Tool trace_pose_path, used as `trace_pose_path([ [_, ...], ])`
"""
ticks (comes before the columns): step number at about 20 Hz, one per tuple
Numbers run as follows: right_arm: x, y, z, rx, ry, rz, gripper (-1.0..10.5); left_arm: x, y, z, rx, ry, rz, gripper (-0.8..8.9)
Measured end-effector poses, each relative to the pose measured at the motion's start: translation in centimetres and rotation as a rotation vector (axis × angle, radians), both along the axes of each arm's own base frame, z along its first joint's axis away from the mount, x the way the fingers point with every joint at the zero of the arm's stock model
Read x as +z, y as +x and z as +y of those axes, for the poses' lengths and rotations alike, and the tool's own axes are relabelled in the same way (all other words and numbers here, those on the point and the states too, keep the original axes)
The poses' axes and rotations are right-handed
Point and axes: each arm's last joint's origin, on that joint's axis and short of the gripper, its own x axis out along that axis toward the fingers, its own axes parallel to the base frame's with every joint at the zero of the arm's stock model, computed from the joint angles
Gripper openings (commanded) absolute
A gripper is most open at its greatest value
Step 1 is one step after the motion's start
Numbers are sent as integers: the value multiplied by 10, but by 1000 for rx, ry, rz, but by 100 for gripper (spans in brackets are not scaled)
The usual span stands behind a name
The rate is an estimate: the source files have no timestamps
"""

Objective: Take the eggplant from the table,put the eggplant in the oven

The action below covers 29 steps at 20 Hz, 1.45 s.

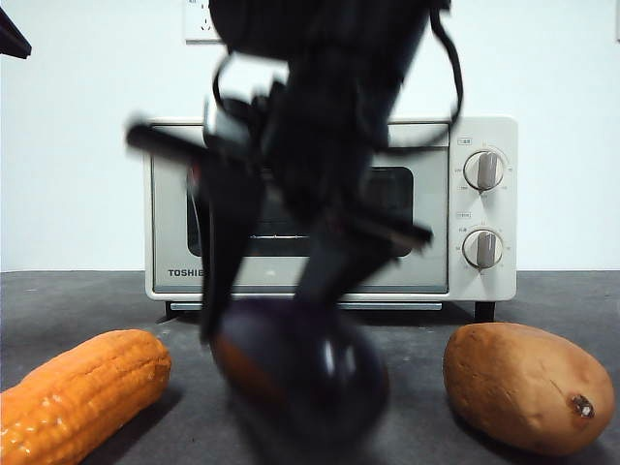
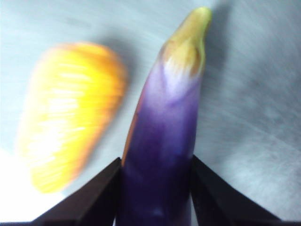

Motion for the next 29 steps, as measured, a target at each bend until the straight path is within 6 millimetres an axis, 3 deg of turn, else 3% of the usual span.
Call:
trace_pose_path([
  [5, 82, -15, -21, 211, 5, -114, 138, -3, 9, -9, -53, 9, 40, 4],
  [11, 136, -51, -73, 473, -5, -253, 138, 17, 41, -43, -216, 67, 58, 4],
  [21, 170, -91, -133, 510, -20, -339, 138, 45, 122, -132, -360, 411, 89, 4],
  [25, 185, -108, -159, 469, 19, -442, 138, 43, 137, -159, -423, 456, 69, 4],
  [29, 198, -127, -189, 400, 69, -549, 138, 28, 144, -174, -420, 557, 78, 4],
])
